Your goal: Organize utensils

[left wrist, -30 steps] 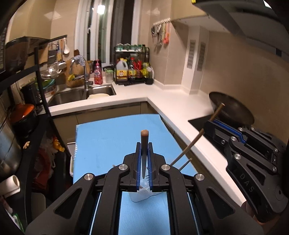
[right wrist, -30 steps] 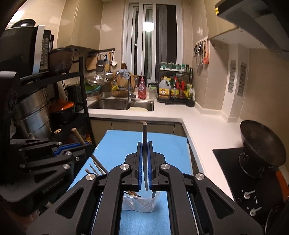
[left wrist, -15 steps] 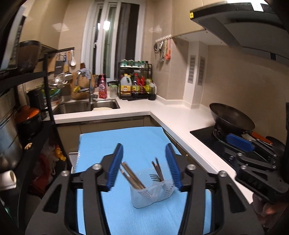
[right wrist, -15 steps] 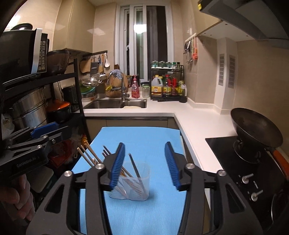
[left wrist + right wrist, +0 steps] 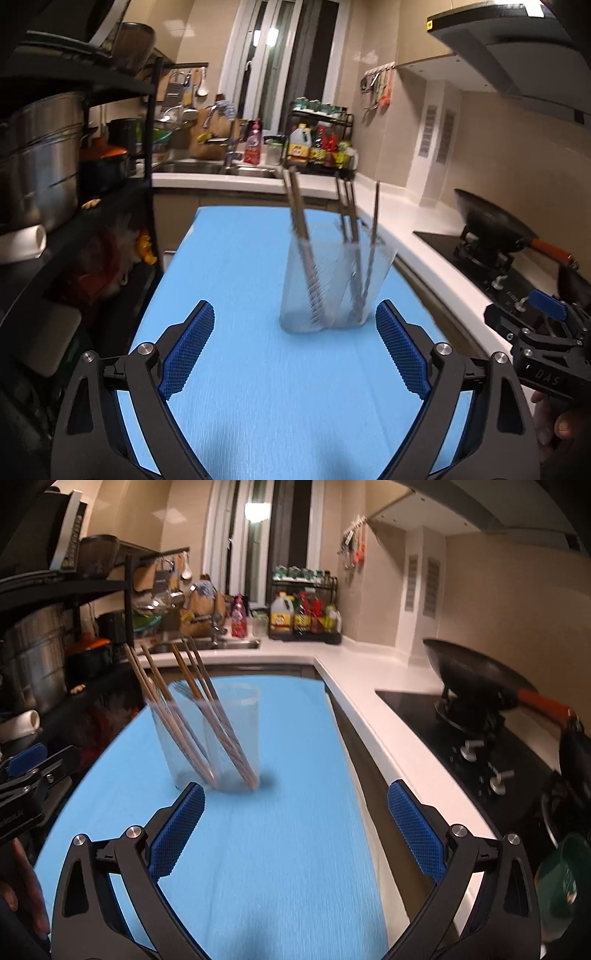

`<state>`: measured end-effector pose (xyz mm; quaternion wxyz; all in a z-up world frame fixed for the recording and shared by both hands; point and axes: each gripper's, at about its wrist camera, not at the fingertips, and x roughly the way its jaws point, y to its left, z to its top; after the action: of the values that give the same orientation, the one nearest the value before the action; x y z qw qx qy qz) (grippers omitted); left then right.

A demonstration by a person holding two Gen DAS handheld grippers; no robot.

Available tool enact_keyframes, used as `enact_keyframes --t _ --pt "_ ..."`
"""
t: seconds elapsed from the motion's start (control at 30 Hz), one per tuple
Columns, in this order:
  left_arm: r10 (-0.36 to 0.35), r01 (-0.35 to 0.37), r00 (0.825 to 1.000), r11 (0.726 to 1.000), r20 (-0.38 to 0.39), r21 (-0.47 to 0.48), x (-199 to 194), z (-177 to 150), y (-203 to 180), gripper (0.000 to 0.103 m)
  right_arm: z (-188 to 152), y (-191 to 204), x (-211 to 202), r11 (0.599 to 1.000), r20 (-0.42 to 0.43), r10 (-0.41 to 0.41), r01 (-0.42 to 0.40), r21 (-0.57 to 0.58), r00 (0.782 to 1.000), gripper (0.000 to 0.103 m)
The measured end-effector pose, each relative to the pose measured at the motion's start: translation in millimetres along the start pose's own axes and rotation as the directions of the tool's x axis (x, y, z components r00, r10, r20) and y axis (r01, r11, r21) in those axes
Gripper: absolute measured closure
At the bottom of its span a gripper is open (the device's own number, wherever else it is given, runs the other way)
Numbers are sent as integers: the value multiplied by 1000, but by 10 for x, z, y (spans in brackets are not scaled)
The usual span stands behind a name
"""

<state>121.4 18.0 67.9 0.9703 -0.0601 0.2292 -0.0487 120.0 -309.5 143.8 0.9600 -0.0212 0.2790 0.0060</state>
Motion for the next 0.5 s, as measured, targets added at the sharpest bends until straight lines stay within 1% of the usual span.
enact_keyframes --t 0.07,0.1,0.13,0.2,0.3,0.37,0.5 --pt "32 -32 999 999 -13 2 55 -130 9 15 -114 -33 75 999 -36 -2 3 34 999 5" --pt "28 -28 999 1000 -26 0 74 -178 9 14 -148 -49 103 999 -51 3 0 50 999 5" --pt "15 -15 998 1000 -55 1 126 -231 5 9 -169 -48 128 998 -64 10 -6 62 998 5" --pt "6 -6 996 1000 -94 -3 177 -306 14 9 -191 -31 138 998 -62 18 -15 60 998 5" --pt "16 -16 995 1000 -102 -4 186 -368 17 9 -222 5 152 999 -57 -1 3 41 998 5" --pt "7 -7 994 1000 -108 -3 190 -387 4 9 -248 25 169 999 -69 4 -2 37 998 5" --pt "11 -11 997 1000 -79 4 127 -390 -9 9 -262 77 147 1000 -62 -2 3 16 998 5"
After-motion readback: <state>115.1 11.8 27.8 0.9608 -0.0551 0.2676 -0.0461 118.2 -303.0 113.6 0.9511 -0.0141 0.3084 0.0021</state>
